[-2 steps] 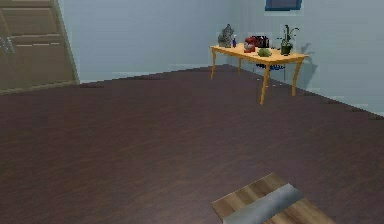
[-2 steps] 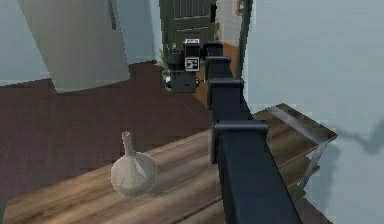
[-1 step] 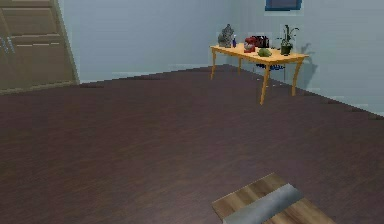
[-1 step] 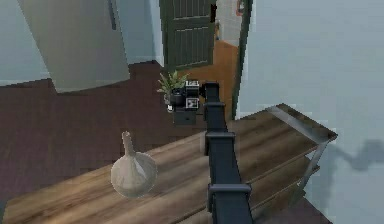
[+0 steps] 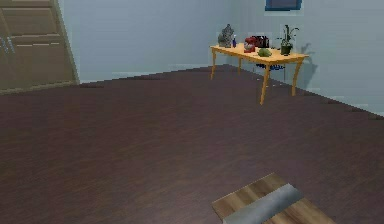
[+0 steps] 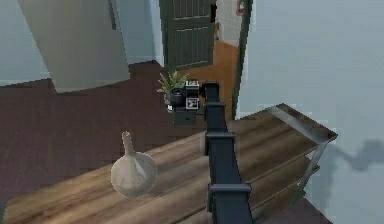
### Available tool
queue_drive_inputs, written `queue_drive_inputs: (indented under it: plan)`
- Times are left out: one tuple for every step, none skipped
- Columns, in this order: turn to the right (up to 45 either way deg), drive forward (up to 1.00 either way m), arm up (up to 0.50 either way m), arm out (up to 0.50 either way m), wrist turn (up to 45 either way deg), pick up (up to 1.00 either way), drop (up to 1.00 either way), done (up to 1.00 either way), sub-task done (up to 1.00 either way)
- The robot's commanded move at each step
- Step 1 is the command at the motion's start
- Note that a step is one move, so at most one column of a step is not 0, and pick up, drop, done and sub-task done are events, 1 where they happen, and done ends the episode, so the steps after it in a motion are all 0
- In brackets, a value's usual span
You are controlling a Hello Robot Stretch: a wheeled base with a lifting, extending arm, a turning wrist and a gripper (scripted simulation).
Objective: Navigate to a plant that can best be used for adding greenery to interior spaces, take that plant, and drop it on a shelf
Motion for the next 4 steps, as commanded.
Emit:
queue_drive_inputs:
  plan:
    - [0.0, 0.00, 0.00, 0.00, 0.0, 0.00, 1.00, 0.00, 0.00]
    - [0.0, 0.00, 0.10, 0.00, 0.0, 0.00, 0.00, 0.00, 0.00]
    - [0.0, 0.00, 0.00, -0.08, 0.0, 0.00, 0.00, 0.00, 0.00]
    - [0.0, 0.00, 0.00, 0.00, 0.0, 0.00, 0.00, 1.00, 0.00]
